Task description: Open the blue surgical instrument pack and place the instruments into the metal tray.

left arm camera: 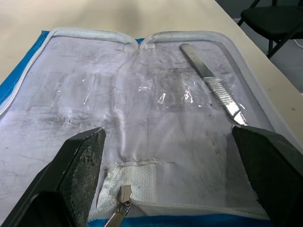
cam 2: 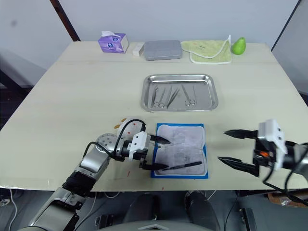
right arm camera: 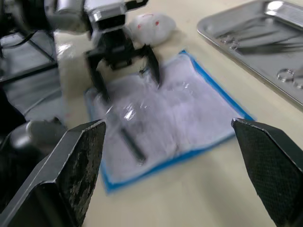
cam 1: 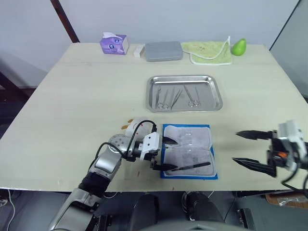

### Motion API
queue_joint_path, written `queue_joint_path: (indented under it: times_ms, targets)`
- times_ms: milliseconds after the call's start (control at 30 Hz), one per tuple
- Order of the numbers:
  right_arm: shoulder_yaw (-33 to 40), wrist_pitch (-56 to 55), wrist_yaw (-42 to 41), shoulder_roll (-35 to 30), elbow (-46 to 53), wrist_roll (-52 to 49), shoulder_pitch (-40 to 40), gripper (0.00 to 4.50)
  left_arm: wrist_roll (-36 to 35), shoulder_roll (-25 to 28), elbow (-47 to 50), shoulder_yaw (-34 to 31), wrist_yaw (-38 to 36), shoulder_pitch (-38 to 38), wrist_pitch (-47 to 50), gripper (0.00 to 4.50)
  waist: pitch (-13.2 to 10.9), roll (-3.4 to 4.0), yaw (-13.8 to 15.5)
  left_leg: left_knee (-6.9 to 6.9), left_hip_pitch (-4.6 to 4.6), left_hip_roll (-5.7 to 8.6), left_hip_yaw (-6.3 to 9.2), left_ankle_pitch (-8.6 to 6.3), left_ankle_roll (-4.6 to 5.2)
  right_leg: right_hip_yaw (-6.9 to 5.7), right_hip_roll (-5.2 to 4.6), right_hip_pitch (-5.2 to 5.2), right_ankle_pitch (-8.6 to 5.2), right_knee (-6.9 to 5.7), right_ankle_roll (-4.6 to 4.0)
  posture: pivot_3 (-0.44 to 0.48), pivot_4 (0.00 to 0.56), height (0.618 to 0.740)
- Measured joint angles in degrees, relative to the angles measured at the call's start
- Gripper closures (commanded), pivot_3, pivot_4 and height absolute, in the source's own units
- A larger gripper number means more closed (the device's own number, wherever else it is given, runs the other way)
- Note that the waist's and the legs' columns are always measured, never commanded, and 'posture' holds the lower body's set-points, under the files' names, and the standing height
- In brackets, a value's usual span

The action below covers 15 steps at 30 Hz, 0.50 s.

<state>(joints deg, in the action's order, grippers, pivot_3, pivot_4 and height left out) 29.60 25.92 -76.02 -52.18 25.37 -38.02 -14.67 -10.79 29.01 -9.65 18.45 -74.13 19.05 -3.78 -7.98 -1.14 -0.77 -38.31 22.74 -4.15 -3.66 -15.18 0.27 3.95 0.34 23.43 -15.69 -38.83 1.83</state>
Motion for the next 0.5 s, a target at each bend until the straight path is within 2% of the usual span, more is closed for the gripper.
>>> queue_joint_path:
  times_ms: [133,300,433,500]
  targets:
    - [6.1,-1.5,-4.2,-2.3,-1.1,-0.2,-4.0,0.07,0.0,0.3,-0.4,0.0,-0.7,0.4,-0.1,0.00,0.0,-0.01,-0.2,0.00,-0.03,-0.02,0.01,0.00,0.00,0.02,0.04,0.00,-0.01,-0.01,0.01,0.000,0.150,0.738]
    - [7.3,-0.8,-3.4,-2.6,0.5,-1.0,-4.3,0.07,-0.1,0.3,-0.5,0.0,-1.1,0.6,0.1,0.00,0.0,-0.01,-0.2,0.00,-0.01,-0.02,0.02,0.00,0.00,0.02,0.04,0.00,0.00,-0.01,-0.01,0.000,0.150,0.738]
    - [3.2,-1.4,1.0,-0.8,5.2,-0.3,-2.3,0.07,-0.1,0.5,-0.2,0.0,-1.1,0.8,0.8,0.00,0.0,-0.11,-0.1,0.00,-0.01,-0.03,0.06,0.00,0.00,0.00,0.06,0.00,0.00,-0.01,0.00,0.000,0.150,0.738]
    - [-4.3,-3.0,4.4,1.2,7.2,3.5,-0.8,0.07,-0.1,0.6,0.2,0.1,-1.1,0.8,1.3,0.00,-0.1,-0.13,-0.1,-0.01,0.01,-0.04,0.07,0.00,0.00,-0.02,0.06,0.02,-0.01,-0.02,0.01,0.000,0.150,0.738]
